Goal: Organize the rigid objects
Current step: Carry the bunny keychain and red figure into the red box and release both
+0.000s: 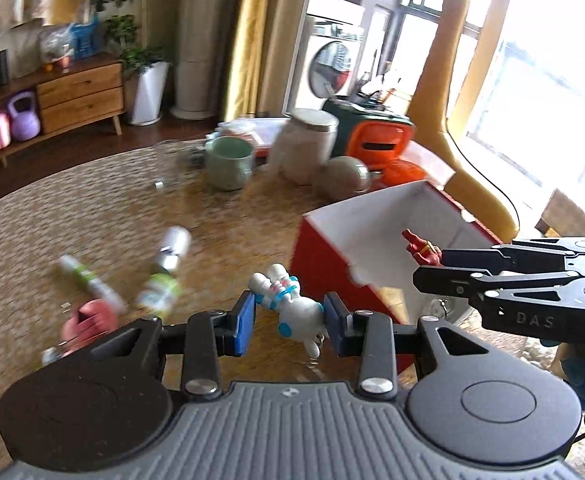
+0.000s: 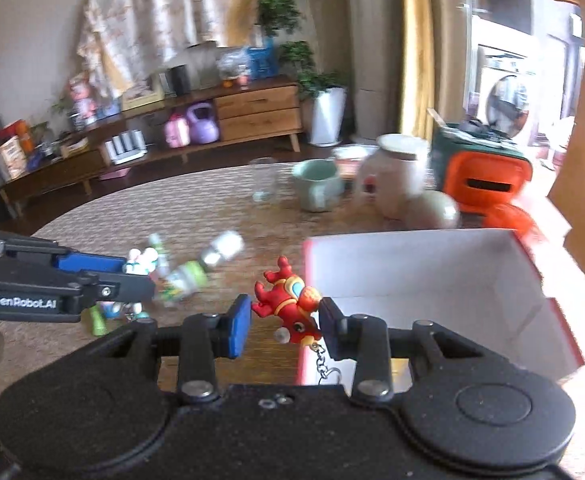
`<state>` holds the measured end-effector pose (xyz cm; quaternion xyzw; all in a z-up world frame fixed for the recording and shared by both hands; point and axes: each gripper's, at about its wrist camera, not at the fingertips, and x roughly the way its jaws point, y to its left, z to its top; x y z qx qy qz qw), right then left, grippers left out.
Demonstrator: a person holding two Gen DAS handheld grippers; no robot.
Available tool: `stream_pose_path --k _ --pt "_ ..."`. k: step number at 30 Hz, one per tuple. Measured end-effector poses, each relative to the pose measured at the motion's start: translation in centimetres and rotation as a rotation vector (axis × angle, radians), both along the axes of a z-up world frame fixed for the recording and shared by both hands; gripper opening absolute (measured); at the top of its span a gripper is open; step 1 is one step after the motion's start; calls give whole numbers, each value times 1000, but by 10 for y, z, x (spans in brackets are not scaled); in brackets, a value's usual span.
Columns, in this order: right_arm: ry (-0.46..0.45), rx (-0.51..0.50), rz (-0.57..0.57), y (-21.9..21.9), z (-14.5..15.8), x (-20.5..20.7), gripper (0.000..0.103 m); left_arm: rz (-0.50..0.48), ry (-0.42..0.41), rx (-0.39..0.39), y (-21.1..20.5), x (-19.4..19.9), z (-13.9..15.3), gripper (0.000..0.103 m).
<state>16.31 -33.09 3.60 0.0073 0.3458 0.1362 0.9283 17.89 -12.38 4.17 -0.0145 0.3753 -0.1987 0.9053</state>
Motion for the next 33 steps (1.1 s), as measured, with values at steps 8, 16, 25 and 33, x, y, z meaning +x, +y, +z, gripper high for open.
stream_pose_path --k 8,16,25,33 --pt "0 -31 -105 -54 -9 15 36 -66 5 2 -58 22 6 37" --pt "45 -46 -180 -94 -35 36 36 -130 4 17 -109 47 4 37" --pt "106 -114 -189 -119 -68 58 36 -158 41 117 -156 83 -33 37" --pt "163 -152 -195 -132 -88 79 36 -180 74 220 -189 111 -66 37"
